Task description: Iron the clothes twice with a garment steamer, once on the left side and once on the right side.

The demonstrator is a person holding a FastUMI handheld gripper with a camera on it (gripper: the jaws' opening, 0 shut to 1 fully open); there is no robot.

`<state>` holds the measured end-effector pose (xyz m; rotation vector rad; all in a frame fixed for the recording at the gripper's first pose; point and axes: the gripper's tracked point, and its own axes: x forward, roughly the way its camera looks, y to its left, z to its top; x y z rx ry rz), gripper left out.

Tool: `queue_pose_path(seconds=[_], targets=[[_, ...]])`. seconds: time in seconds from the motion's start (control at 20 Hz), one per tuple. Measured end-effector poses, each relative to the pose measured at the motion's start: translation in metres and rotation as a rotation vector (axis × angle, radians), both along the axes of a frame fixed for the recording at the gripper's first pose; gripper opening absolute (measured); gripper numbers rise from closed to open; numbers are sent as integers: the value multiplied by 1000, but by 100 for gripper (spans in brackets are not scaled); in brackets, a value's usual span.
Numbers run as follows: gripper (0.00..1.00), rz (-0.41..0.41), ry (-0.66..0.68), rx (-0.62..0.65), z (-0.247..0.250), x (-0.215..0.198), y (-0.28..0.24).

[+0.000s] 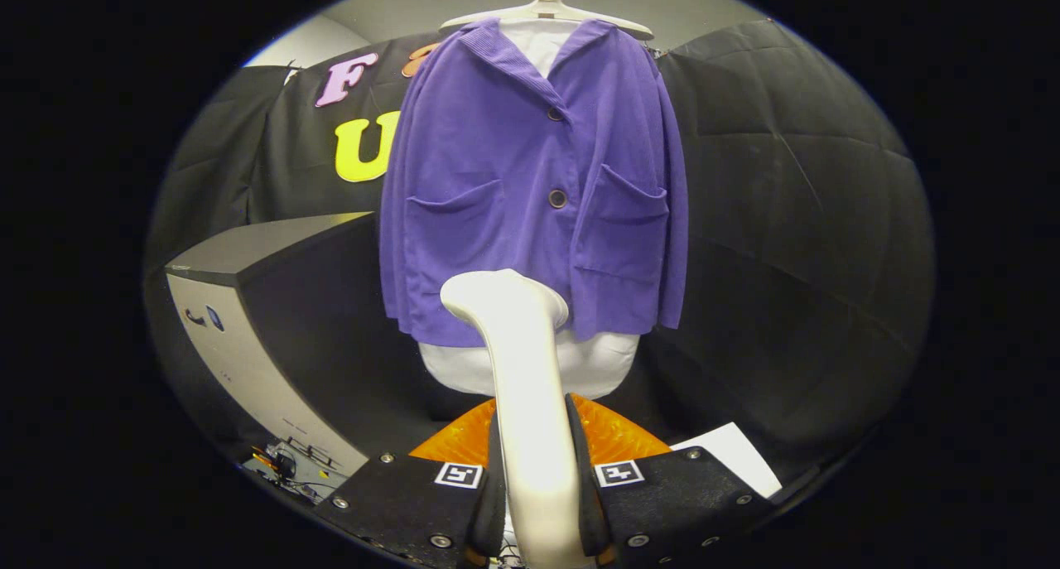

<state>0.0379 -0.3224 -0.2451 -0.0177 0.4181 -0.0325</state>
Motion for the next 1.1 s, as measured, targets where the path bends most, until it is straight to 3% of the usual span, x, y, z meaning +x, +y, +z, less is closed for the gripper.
queue_pose_path(seconds=[0.3, 0.55, 0.75, 1.1], targets=[[35, 140, -64, 48, 45, -40, 65], [35, 189, -155, 90, 99, -57, 118], [35, 186, -249, 99, 150, -61, 156], [35, 100, -389, 108, 228, -71, 206]])
